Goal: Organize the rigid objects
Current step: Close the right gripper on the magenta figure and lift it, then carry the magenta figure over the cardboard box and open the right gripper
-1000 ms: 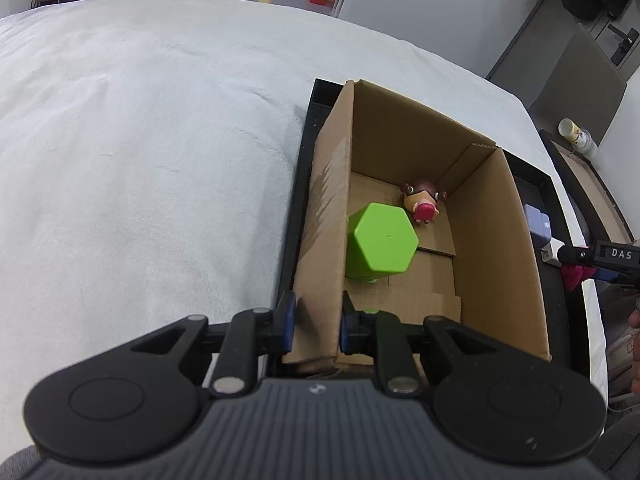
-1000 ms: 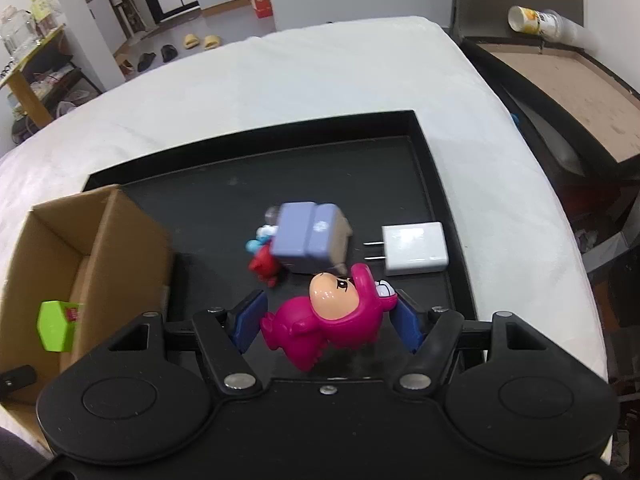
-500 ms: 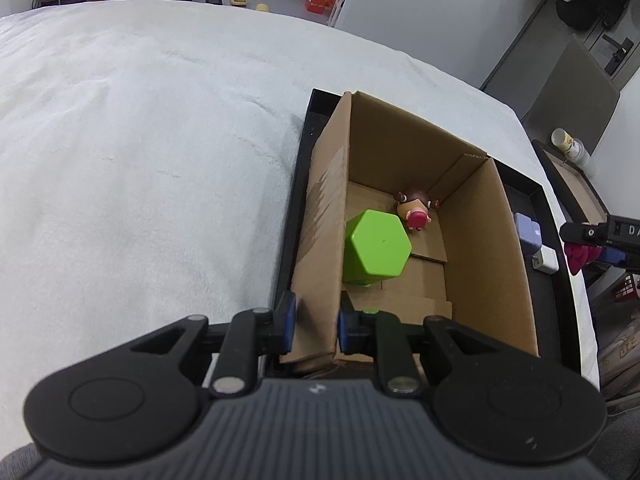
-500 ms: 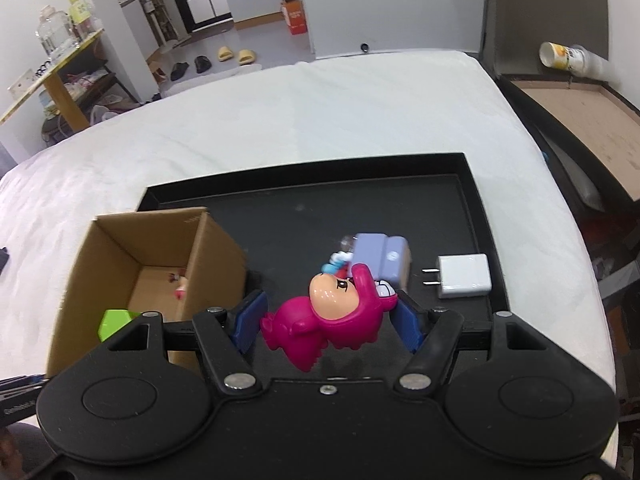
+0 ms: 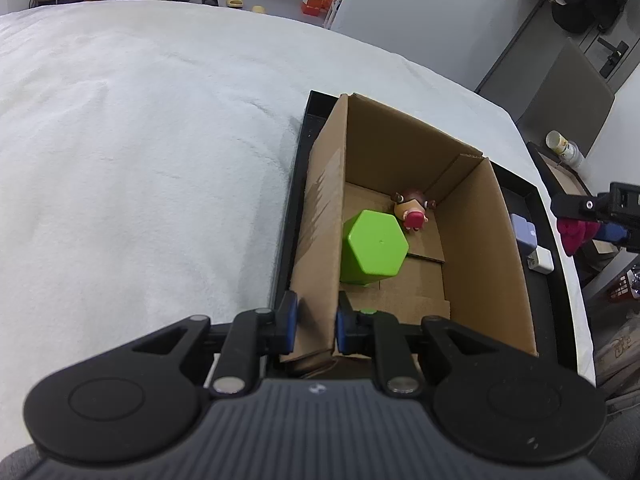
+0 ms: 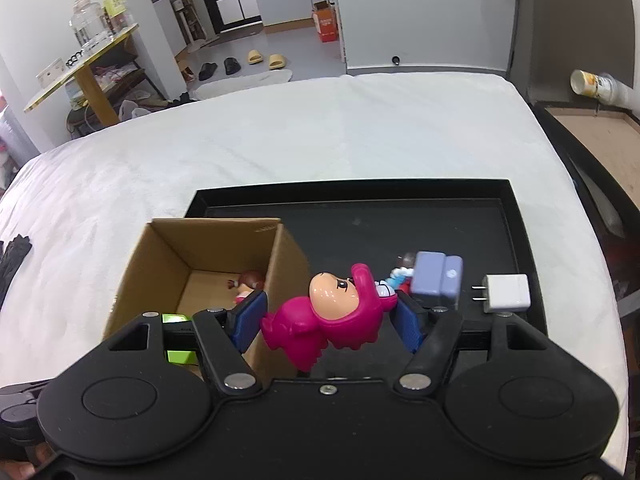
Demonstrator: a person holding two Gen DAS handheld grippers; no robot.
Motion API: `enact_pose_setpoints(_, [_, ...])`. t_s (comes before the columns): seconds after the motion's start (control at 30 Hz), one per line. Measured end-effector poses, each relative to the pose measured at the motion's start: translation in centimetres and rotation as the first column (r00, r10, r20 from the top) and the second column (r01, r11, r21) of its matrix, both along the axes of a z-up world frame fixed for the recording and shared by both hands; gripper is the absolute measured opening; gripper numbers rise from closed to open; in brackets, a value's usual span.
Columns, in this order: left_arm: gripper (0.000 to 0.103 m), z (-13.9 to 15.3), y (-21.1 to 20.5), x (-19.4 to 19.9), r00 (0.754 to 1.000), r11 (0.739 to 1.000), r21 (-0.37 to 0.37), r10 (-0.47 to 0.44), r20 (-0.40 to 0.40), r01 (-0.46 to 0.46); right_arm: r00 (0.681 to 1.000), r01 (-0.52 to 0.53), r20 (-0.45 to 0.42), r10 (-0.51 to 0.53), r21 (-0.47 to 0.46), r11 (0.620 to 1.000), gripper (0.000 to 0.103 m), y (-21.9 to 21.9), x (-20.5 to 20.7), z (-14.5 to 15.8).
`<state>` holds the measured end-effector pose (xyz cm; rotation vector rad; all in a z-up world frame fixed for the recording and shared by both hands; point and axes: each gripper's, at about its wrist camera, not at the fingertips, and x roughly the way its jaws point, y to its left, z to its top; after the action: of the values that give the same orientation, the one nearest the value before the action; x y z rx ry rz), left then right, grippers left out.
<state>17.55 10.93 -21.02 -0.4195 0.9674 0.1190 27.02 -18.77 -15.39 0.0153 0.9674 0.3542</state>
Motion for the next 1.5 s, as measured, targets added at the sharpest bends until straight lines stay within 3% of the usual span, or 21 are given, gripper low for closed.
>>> enact_pose_setpoints(0.53, [0.018, -0.2, 0.1, -0.2, 1.000, 1.000, -0.020, -0.008, 0.008, 0.008, 0.996, -0.086, 0.017, 0.085, 0.013, 0.996, 0.066, 6.5, -0.7, 1.7])
enact_pose_setpoints(1.07, [0.019, -0.4, 0.5, -0.2, 1.000, 0.999, -0.048, -0.009, 0.015, 0.010, 0.986, -0.124, -0.102, 0.133, 0.091, 0.988, 0.066, 10.5, -0.3, -0.8])
enact_pose_setpoints(1.5, [0.019, -0.7, 0.6, 0.1, 1.000, 0.998, -0.066, -0.010, 0.023, 0.011, 0.980, -0.138, -0.127, 0.154, 0.131, 0.982, 0.070, 13.7, 0.9, -1.1])
